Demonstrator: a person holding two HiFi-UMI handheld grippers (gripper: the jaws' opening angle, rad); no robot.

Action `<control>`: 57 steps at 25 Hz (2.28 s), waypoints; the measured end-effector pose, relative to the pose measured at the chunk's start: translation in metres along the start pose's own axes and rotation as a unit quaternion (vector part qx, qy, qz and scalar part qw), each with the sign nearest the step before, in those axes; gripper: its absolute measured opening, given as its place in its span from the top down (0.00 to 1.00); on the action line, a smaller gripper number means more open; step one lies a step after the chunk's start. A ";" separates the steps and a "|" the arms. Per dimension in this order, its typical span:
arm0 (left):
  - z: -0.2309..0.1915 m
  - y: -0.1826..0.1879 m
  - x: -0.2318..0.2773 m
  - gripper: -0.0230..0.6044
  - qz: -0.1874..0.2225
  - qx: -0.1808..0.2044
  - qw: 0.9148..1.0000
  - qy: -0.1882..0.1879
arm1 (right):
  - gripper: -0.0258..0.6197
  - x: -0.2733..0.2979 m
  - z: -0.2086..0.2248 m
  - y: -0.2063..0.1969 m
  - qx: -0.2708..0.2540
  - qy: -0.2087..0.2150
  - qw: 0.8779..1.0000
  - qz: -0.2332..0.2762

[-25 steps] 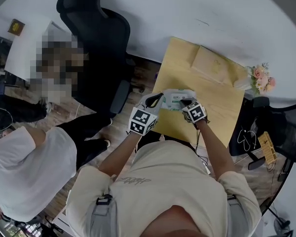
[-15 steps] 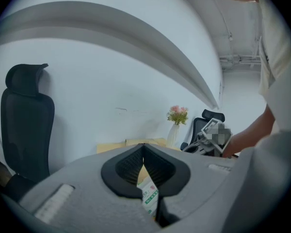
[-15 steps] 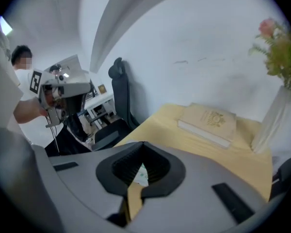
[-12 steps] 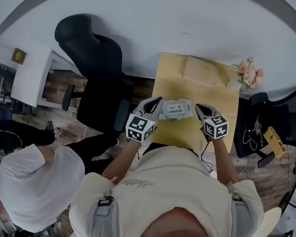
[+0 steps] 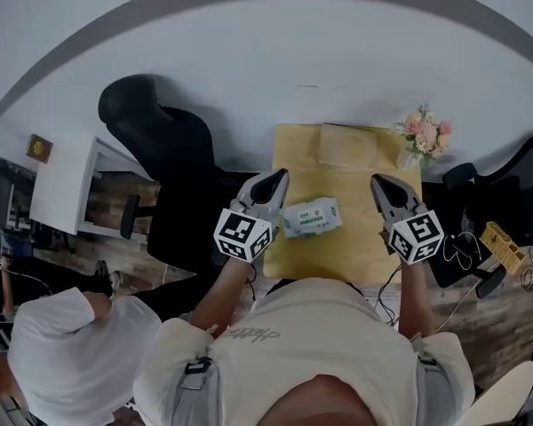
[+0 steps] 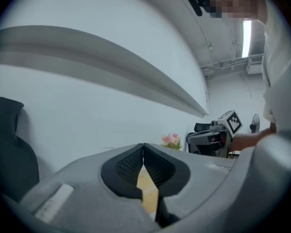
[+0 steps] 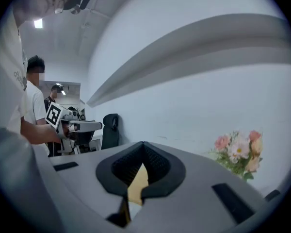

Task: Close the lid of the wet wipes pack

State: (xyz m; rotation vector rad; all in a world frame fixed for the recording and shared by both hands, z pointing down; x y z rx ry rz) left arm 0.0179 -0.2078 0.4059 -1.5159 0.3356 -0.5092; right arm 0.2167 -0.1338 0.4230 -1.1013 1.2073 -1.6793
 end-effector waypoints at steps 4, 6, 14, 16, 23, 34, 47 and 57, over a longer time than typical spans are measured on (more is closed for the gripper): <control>-0.001 0.031 0.005 0.94 0.033 0.017 0.999 -0.003 | 0.96 -0.008 -0.006 0.037 -0.034 -0.005 0.999 0.035; -0.003 0.043 0.007 0.94 0.046 0.024 0.999 -0.001 | 0.96 -0.009 -0.011 0.051 -0.047 -0.003 0.998 0.049; -0.005 0.071 0.011 0.94 0.076 0.039 0.996 0.006 | 0.96 -0.002 -0.027 0.082 -0.096 0.003 0.992 0.084; -0.006 0.074 0.011 0.94 0.082 0.039 0.996 0.011 | 0.96 -0.001 -0.029 0.087 -0.099 0.005 0.991 0.089; -0.022 0.082 0.013 0.94 0.091 0.050 0.994 0.039 | 0.96 0.009 -0.021 0.095 -0.095 -0.001 0.990 0.100; -0.035 0.070 0.014 0.94 0.069 0.057 0.994 0.067 | 0.96 0.025 -0.019 0.089 -0.089 0.017 0.992 0.090; -0.032 0.059 0.011 0.94 0.062 0.046 0.995 0.068 | 0.96 0.026 -0.019 0.077 -0.074 0.029 0.994 0.080; -0.034 0.059 0.010 0.94 0.066 0.046 0.994 0.070 | 0.96 0.027 -0.022 0.077 -0.081 0.031 0.993 0.081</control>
Point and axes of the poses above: the fingertips, and each gripper's own axes: x forward along the fingers, z to its right, y out of its top, the point moved 2 cm from there along -x, backward along the fingers, and after that the axes turned 6 degrees about x, right-handed, at the moved point
